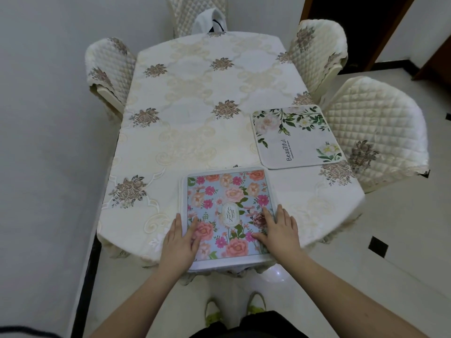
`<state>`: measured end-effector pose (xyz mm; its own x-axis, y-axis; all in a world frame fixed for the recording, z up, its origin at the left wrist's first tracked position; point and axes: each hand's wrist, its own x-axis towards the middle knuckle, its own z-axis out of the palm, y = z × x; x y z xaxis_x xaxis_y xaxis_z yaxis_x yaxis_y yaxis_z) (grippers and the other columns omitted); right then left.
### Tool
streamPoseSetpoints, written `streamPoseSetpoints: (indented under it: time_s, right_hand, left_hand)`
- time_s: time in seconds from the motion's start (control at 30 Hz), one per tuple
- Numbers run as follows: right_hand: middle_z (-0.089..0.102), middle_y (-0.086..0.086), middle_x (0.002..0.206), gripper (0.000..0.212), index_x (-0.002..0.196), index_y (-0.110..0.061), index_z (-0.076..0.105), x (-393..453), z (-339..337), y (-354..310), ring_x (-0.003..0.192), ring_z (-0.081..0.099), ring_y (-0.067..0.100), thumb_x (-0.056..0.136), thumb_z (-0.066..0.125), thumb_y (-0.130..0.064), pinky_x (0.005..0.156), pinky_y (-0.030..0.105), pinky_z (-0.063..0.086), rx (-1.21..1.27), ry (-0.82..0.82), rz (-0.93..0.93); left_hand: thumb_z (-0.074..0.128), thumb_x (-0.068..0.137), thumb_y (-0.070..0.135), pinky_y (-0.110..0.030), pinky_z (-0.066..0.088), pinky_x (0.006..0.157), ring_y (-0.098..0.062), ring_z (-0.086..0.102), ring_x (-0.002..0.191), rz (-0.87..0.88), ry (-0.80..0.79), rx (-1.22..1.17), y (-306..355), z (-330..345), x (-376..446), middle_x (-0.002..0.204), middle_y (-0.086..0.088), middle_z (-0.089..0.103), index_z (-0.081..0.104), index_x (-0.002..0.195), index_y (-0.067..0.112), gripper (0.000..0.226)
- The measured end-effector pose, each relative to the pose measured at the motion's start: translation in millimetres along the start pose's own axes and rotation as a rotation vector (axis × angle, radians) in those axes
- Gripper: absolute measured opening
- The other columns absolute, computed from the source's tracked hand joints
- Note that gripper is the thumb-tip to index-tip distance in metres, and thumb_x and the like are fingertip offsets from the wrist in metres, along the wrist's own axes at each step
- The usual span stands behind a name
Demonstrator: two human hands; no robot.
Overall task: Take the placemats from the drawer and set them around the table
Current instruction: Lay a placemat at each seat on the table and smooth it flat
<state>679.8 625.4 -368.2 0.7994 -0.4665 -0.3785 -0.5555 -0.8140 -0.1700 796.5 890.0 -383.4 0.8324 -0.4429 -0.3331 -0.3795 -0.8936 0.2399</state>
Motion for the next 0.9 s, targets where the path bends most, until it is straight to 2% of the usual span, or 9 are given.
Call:
streamPoseSetpoints:
  time_s: [0.1, 0.27, 0.4, 0.47, 0.57, 0.63, 0.7, 0.8, 0.9]
  right_hand:
    - [0.004, 0.018, 0.164, 0.088, 0.156, -0.027, 0.012, 0.2, -1.4, -3.0, 0.151, 0.006, 0.033, 0.088, 0.043, -0.073, 0.122, 0.047, 0.002, -0.002, 0.026, -0.007]
    - [0.009, 0.015, 0.164, 0.091, 0.157, -0.023, 0.006, -6.0, -9.1, -2.7, 0.151, 0.01, 0.029, 0.09, 0.053, -0.063, 0.122, 0.045, 0.004, 0.048, 0.079, -0.043]
    - [0.041, -0.002, 0.15, 0.075, 0.151, -0.027, 0.027, -10.4, -22.5, 3.0, 0.138, 0.039, 0.02, 0.088, 0.067, -0.041, 0.114, 0.044, 0.032, 0.429, 0.15, -0.051]
    - [0.052, -0.01, 0.134, 0.068, 0.145, -0.026, 0.035, -8.5, -31.4, 7.4, 0.116, 0.055, 0.014, 0.088, 0.07, -0.032, 0.091, 0.032, 0.049, 0.701, 0.136, -0.017]
    - [0.056, -0.004, 0.135, 0.066, 0.148, -0.023, 0.035, -2.8, -38.2, 18.2, 0.086, 0.059, 0.002, 0.092, 0.067, -0.031, 0.062, 0.016, 0.048, 0.825, 0.068, 0.084]
    - [0.061, -0.001, 0.128, 0.061, 0.148, -0.022, 0.037, 0.7, -37.6, 26.6, 0.083, 0.058, 0.001, 0.093, 0.065, -0.031, 0.066, 0.022, 0.05, 0.841, 0.048, 0.119]
    - [0.064, -0.006, 0.11, 0.055, 0.145, -0.026, 0.041, 1.0, -37.3, 31.1, 0.082, 0.059, 0.001, 0.094, 0.063, -0.031, 0.066, 0.025, 0.051, 0.868, 0.022, 0.138]
    - [0.063, -0.012, 0.097, 0.055, 0.144, -0.031, 0.04, -2.3, -37.8, 30.7, 0.079, 0.064, 0.003, 0.093, 0.062, -0.034, 0.053, 0.017, 0.048, 0.89, -0.02, 0.119]
    - [0.069, -0.007, 0.106, 0.062, 0.148, -0.033, 0.031, -3.5, -36.0, 29.0, 0.081, 0.07, 0.007, 0.094, 0.062, -0.035, 0.055, 0.016, 0.053, 0.884, -0.063, 0.072]
  left_hand:
    - [0.025, 0.101, 0.053, -0.043, 0.011, 0.121, -0.028, 0.002, 0.153, -0.032, -0.002, -0.02, 5.1, 1.0, 2.3, 0.166, -0.014, -0.005, 0.007, 0.158, 0.035, 0.062]
    - [0.055, 0.097, 0.031, -0.043, 0.007, 0.122, -0.023, 0.005, 0.153, -0.105, 0.033, -0.371, 16.6, -12.0, 3.6, 0.167, -0.007, 0.008, 0.025, 0.156, 0.031, 0.066]
    - [0.059, 0.098, 0.029, -0.041, 0.024, 0.12, -0.018, 0.027, 0.146, -0.065, 0.119, -0.684, 20.9, -29.9, -3.5, 0.157, 0.002, 0.029, 0.03, 0.153, 0.028, 0.062]
    - [0.06, 0.098, 0.029, -0.039, 0.037, 0.112, -0.012, 0.04, 0.136, -0.071, 0.147, -0.835, 23.2, -39.6, -6.8, 0.148, 0.011, 0.039, 0.032, 0.152, 0.03, 0.061]
    - [0.06, 0.097, 0.022, -0.021, 0.048, 0.089, -0.001, 0.056, 0.119, -0.122, 0.204, -0.99, 26.5, -50.1, -7.1, 0.141, 0.009, 0.051, 0.037, 0.148, 0.032, 0.057]
    - [0.063, 0.095, 0.023, -0.008, 0.049, 0.068, 0.01, 0.063, 0.098, -0.178, 0.198, -1.005, 26.7, -50.7, -4.8, 0.132, 0.011, 0.056, 0.037, 0.148, 0.034, 0.059]
    - [0.064, 0.094, 0.023, -0.011, 0.051, 0.06, 0.004, 0.068, 0.087, -0.227, 0.123, -1.005, 27.1, -48.0, -4.1, 0.121, 0.011, 0.061, 0.034, 0.149, 0.035, 0.063]
    - [0.061, 0.095, 0.017, -0.029, 0.06, 0.074, -0.012, 0.072, 0.092, -0.217, 0.024, -0.956, 29.0, -38.2, -4.7, 0.115, 0.008, 0.068, 0.036, 0.143, 0.039, 0.059]
    - [0.06, 0.095, 0.015, -0.024, 0.049, 0.084, -0.013, 0.062, 0.106, -0.174, 0.022, -0.875, 32.0, -29.1, -8.0, 0.126, 0.01, 0.059, 0.026, 0.151, 0.038, 0.069]
